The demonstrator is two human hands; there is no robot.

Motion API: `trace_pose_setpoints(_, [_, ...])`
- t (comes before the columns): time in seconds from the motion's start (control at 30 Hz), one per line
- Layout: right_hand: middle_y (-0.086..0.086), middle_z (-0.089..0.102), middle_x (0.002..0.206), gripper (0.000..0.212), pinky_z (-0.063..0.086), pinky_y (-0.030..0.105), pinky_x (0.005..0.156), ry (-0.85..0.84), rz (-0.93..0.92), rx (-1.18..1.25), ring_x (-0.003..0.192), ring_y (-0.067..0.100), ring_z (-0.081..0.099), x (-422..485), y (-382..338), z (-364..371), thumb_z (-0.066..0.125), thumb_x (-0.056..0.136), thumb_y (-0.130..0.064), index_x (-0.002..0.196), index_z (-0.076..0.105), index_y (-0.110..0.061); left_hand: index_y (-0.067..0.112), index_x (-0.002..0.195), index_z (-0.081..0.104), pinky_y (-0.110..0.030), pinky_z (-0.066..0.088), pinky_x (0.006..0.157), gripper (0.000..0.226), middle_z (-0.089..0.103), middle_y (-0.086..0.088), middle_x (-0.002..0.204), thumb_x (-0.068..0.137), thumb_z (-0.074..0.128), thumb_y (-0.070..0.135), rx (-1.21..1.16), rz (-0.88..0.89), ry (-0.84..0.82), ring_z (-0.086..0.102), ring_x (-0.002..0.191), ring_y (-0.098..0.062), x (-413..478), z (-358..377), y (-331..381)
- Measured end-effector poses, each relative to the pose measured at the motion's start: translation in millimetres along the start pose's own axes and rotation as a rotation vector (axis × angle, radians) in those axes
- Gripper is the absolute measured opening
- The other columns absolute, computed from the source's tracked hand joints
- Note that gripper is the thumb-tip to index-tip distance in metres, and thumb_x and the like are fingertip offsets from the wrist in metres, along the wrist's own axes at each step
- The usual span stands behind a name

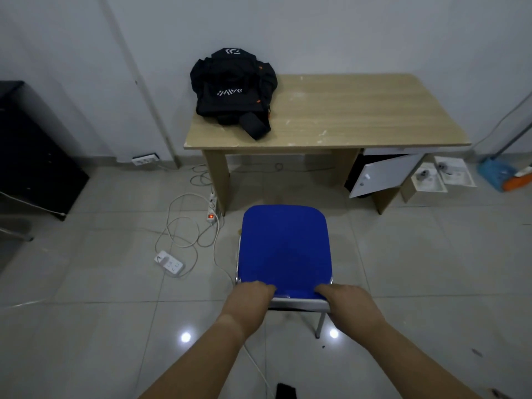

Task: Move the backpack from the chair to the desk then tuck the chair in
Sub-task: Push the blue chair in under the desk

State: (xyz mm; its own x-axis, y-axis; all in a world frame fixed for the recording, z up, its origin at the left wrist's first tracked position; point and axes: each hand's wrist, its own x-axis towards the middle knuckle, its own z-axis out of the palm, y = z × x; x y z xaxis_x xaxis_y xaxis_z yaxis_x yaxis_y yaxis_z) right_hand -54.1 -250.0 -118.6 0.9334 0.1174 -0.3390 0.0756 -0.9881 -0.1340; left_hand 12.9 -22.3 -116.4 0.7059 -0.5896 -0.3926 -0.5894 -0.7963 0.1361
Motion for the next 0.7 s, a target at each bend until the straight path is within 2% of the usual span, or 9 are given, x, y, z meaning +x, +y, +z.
trace_pose_setpoints(0.13, [-0.005, 0.071, 0.094, 0.035, 0.052, 0.03, 0.068, 0.068, -0.038, 0.035, 0.08, 0.018, 0.066, -0.8, 5.9, 0.6, 0.057, 0.078, -0.01, 0.107, 0.061, -0.029, 0.017, 0.113, 0.062, -0.037, 0.053, 0.089, 0.028, 0.071, -0.007, 0.111, 0.091, 0.05, 0.005, 0.02, 0.031, 0.04, 0.067, 0.098, -0.027, 5.6, 3.9, -0.6])
trace_pose_setpoints(0.27, [-0.006, 0.073, 0.092, 0.037, 0.051, 0.027, 0.069, 0.091, -0.087, 0.017, 0.078, 0.016, 0.067, 0.1, 7.7, 1.3, 0.064, 0.073, -0.007, 0.105, 0.065, -0.026, 0.023, 0.116, 0.061, -0.031, 0.049, 0.089, 0.04, 0.07, 0.001, 0.114, 0.083, 0.056, 0.002, -0.01, 0.033, 0.137, 0.066, 0.1, -0.02, 5.0, 13.2, -2.2])
trace_pose_setpoints(0.37, [-0.006, 0.072, 0.092, 0.037, 0.052, 0.028, 0.069, 0.085, -0.11, -0.011, 0.077, 0.016, 0.067, 3.0, 9.7, -2.0, 0.063, 0.073, -0.005, 0.104, 0.065, -0.025, 0.026, 0.123, 0.058, -0.031, 0.049, 0.092, 0.047, 0.069, 0.002, 0.117, 0.083, 0.059, 0.002, -0.023, 0.044, 0.17, 0.066, 0.103, -0.019, 7.4, 17.5, -3.7])
trace_pose_setpoints(0.47, [-0.008, 0.071, 0.076, 0.041, 0.054, 0.027, 0.053, 0.103, -0.129, -0.005, 0.06, 0.014, 0.065, 6.0, 13.9, -6.8, 0.076, 0.057, -0.003, 0.09, 0.068, -0.025, 0.026, 0.125, 0.057, -0.031, 0.05, 0.094, 0.043, 0.069, 0.002, 0.119, 0.088, 0.056, 0.003, -0.037, 0.024, 0.195, 0.066, 0.104, -0.019, 12.2, 15.6, -2.9])
trace_pose_setpoints(0.57, [-0.008, 0.07, 0.074, 0.049, 0.051, 0.026, 0.051, 0.072, -0.116, -0.015, 0.059, 0.013, 0.065, 12.8, 21.5, -12.4, 0.082, 0.047, -0.003, 0.088, 0.068, -0.026, 0.026, 0.123, 0.058, -0.032, 0.051, 0.093, 0.043, 0.069, 0.002, 0.118, 0.088, 0.053, 0.002, -0.036, 0.012, 0.212, 0.066, 0.103, -0.019, 22.1, 12.1, -0.3])
trace_pose_setpoints(0.7, [-0.008, 0.07, 0.075, 0.041, 0.051, 0.026, 0.052, 0.112, -0.085, -0.009, 0.059, 0.013, 0.065, 31.7, 32.8, -21.1, 0.077, 0.061, -0.001, 0.092, 0.068, -0.026, 0.027, 0.12, 0.06, -0.031, 0.051, 0.092, 0.039, 0.07, 0.003, 0.116, 0.089, 0.05, 0.005, -0.051, -0.013, 0.238, 0.066, 0.103, -0.018, 44.0, 0.3, -3.4])
